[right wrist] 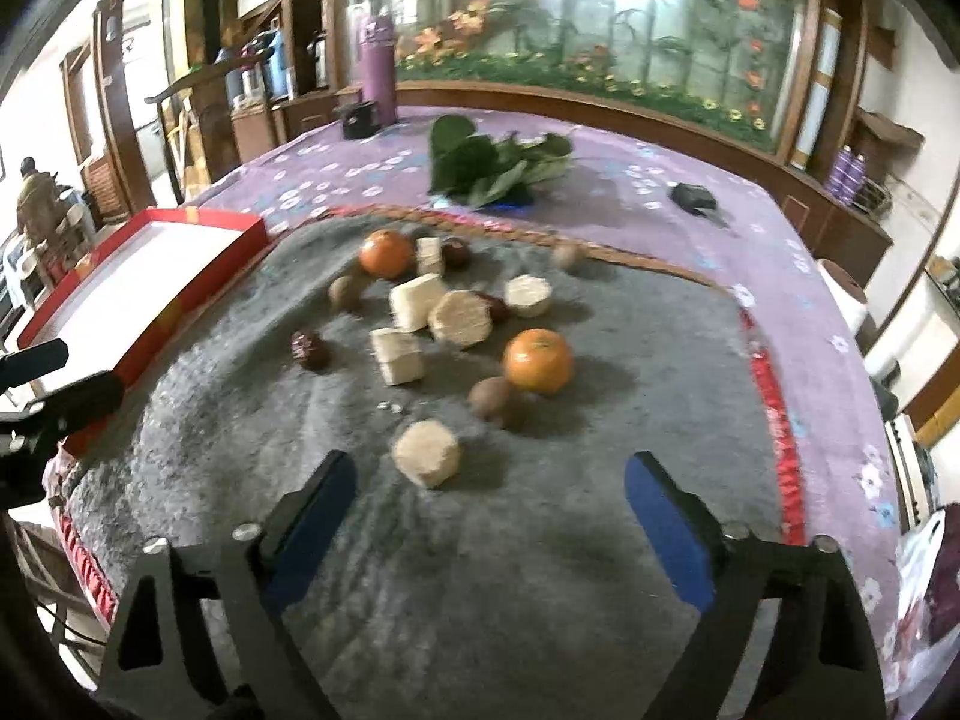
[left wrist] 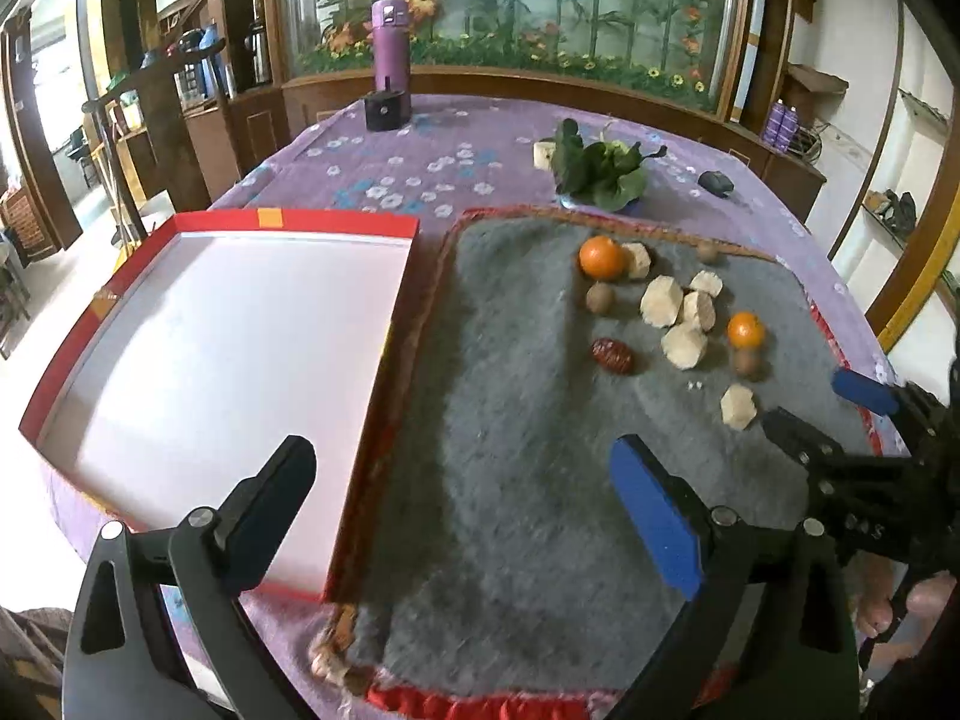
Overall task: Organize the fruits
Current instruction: 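Move the left tool toward a pale cube while the right tool approaches a golden hexagonal cake, then close the left tool on the pale cube while the right tool grips the golden hexagonal cake, then carry both pieces over the white tray and open both tools to drop them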
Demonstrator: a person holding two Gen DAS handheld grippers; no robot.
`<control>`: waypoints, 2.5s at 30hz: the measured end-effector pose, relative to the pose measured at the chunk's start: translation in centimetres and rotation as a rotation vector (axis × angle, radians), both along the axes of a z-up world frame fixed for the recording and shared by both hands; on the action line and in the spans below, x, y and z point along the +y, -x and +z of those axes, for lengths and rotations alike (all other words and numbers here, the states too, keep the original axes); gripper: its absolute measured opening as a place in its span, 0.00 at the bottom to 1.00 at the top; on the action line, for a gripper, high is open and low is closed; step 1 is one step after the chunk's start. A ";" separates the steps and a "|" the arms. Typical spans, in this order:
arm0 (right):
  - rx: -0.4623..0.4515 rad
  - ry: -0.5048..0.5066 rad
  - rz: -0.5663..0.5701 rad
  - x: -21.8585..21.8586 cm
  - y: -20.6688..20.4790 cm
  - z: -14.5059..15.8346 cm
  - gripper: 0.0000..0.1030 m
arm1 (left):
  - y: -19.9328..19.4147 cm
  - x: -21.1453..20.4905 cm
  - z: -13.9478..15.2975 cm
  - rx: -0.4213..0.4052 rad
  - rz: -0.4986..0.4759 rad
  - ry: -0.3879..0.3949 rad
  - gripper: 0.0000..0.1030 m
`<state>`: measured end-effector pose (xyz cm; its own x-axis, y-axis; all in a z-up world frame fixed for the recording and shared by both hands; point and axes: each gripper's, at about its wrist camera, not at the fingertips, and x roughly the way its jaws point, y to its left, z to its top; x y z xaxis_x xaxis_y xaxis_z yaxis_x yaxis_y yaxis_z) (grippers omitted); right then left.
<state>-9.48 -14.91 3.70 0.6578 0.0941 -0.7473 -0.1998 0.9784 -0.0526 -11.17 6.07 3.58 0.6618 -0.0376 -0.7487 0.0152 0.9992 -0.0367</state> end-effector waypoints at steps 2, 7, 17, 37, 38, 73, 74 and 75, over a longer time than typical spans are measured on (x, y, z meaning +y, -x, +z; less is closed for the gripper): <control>0.037 -0.021 0.014 0.6 -0.8 -0.5 0.64 | 0.2 0.2 0.2 -0.001 0.001 -0.007 0.96; 0.159 -0.043 -0.007 1.1 -3.0 -3.0 0.41 | -0.5 0.0 0.6 -0.004 -0.024 -0.028 0.96; 0.143 -0.140 0.015 -1.8 -2.5 -2.1 0.25 | -4.1 -4.3 0.7 -0.011 -0.159 -0.082 0.96; 0.104 -0.423 -0.025 -9.4 -3.7 -2.6 0.25 | -11.0 -12.3 -3.9 0.156 -0.373 -0.070 0.70; 0.107 -0.429 -0.024 -9.4 -3.7 -2.7 0.25 | -11.0 -12.4 -3.9 0.150 -0.379 -0.069 0.68; 0.079 -0.339 0.408 14.4 -3.0 1.4 0.24 | -1.4 8.9 1.7 -0.058 0.135 -0.097 0.30; 0.080 -0.333 0.427 15.6 -2.9 1.4 0.24 | -1.3 9.6 1.4 -0.054 0.153 -0.102 0.30; 0.086 -0.329 0.448 17.1 -2.8 1.2 0.24 | -1.3 10.4 0.9 -0.042 0.177 -0.114 0.30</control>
<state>-6.71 2.15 4.92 0.4384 0.5875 -0.6802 -0.5895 0.7592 0.2758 -9.90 16.48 4.45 0.6812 0.1654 -0.7132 -0.1622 0.9840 0.0732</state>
